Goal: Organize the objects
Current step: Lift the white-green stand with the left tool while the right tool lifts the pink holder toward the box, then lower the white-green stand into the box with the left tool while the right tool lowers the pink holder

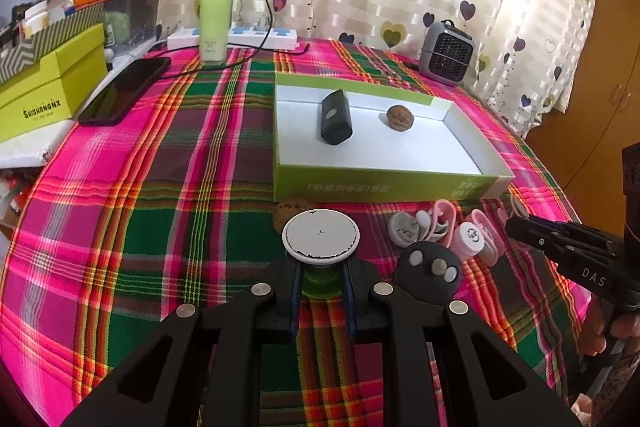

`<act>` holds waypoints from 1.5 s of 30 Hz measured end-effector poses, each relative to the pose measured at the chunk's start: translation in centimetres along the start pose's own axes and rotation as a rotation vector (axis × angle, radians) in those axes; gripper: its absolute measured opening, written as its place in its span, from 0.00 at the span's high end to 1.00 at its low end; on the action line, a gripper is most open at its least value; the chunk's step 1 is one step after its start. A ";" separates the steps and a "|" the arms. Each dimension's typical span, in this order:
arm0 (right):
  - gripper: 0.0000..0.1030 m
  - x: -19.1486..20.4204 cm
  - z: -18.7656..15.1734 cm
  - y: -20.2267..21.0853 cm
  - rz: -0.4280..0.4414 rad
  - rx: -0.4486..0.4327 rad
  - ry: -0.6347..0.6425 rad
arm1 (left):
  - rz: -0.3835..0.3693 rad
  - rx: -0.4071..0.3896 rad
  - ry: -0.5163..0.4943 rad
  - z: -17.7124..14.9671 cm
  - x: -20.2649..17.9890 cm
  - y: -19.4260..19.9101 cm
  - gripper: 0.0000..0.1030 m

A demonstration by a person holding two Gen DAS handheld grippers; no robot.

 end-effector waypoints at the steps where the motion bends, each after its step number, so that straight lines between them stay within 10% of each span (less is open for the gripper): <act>1: 0.82 0.1 0.1 0.1 0.002 -0.004 0.003 | -0.003 -0.001 0.000 0.1 -0.1 0.0 0.85; 45: 0.82 -0.2 7.0 -3.7 0.053 -0.039 -0.011 | -0.138 -0.027 -0.057 6.9 -4.9 -5.5 0.85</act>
Point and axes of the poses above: each gripper's, at about its wrist camera, not at the fingertips, and y roughly against the way its jaws point, x to its left, z to its top, the point moved 2 cm from there along -y, roughly the way its jaws point, and after that the axes turned 9 degrees about -x, right-handed, at the moved point
